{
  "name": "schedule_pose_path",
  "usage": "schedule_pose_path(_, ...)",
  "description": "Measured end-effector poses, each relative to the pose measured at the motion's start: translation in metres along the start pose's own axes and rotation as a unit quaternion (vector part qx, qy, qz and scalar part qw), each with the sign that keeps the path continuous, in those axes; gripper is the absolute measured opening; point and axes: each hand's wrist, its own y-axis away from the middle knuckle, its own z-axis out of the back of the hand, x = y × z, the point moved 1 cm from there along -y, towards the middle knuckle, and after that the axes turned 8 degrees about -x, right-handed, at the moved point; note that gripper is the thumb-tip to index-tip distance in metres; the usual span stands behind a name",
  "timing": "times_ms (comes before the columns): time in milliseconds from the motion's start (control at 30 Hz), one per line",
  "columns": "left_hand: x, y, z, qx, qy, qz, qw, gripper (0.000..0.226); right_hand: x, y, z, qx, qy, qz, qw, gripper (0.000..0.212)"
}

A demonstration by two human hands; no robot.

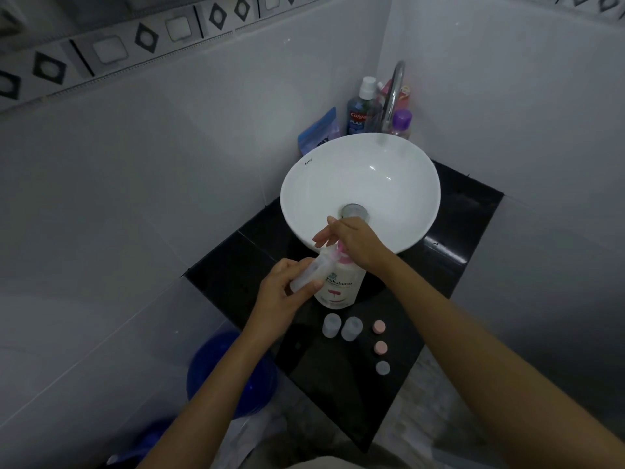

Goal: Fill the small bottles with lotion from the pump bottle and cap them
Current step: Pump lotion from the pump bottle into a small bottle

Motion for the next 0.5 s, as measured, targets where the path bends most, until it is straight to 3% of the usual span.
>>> schedule_pose_path(233,-0.01,0.001,0.002,-0.004,-0.008,-0.027,1.0,0.034,0.01,-0.003,0.004,0.003,0.039,0.027,0.999,0.043)
schedule_pose_path(500,-0.012,0.0,0.002,-0.006,-0.005,-0.035,0.999,0.037,0.006,-0.001,0.002,-0.026,-0.019,0.023,0.999,0.045)
